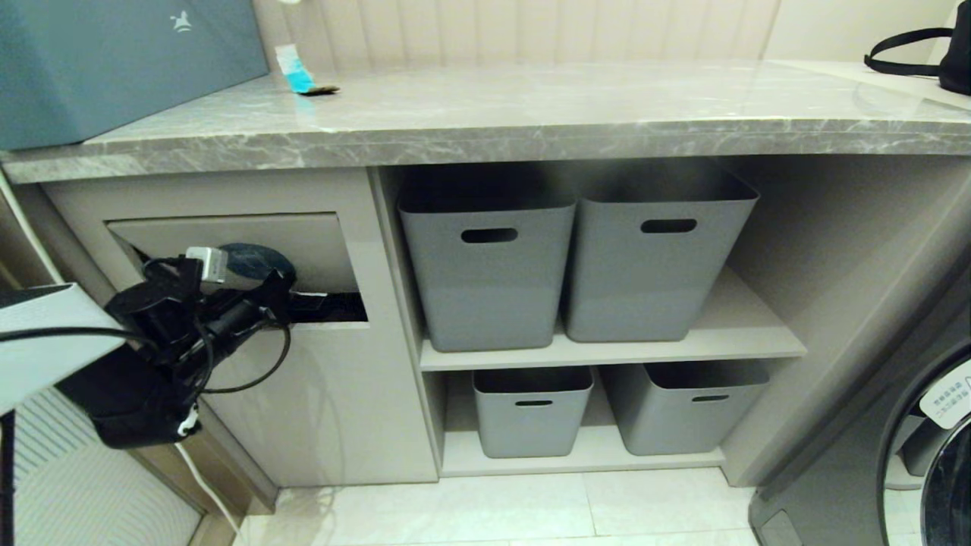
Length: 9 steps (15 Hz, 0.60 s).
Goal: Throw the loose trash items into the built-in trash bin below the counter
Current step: Put the garbage in the trash can
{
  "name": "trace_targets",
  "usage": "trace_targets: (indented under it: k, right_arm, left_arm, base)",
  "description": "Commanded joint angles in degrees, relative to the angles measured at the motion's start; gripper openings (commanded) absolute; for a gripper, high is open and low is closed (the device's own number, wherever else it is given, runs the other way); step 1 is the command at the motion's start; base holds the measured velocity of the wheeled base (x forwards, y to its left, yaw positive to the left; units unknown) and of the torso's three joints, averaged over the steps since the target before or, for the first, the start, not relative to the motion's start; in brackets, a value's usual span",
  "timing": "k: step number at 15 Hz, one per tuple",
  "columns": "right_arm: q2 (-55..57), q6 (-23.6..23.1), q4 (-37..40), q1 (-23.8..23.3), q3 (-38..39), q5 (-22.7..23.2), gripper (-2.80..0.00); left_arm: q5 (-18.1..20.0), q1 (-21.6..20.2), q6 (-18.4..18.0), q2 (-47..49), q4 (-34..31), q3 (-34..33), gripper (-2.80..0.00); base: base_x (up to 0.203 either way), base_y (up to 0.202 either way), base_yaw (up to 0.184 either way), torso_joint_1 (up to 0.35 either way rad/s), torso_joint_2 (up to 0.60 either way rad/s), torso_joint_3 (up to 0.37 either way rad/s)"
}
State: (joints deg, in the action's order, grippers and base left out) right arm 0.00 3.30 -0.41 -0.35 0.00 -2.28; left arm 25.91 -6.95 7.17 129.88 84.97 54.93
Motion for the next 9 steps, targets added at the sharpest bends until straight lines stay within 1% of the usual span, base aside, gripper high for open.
trace_targets:
  k: [1,4,5,8,9]
  right_arm:
    - [0.09,0.04,-0.02,0.00,0.09,-0.01,-2.80]
    - [0.09,0.04,-0.02,0.00,0.09,-0.01,-2.80]
    - [0.09,0.04,-0.02,0.00,0.09,-0.01,-2.80]
    - [0.09,0.04,-0.02,0.00,0.09,-0.01,-2.80]
    - [0.09,0.04,-0.02,0.00,0.09,-0.01,-2.80]
  left_arm:
    - [-0.18,0.37,0.57,1.91,0.50,2.18,-2.80]
    - [-0.24,0.45,1.09,2.05,0.46,2.56,-2.80]
    - [-0.24,0.52,1.09,2.03,0.46,2.82,0.00]
    - [-0.39,0.45,1.02,2.40,0.52,4.86,0.00]
    - [-1.23,0.45,1.01,2.54,0.48,5.76,0.00]
  base:
    - [0.000,0.000,0.000,0.000,0.00,0.000]
    - [0.000,0.000,0.000,0.000,0.00,0.000]
    - [0.000,0.000,0.000,0.000,0.00,0.000]
    - [0.000,0.000,0.000,0.000,0.00,0.000]
    - [0.000,0.000,0.000,0.000,0.00,0.000]
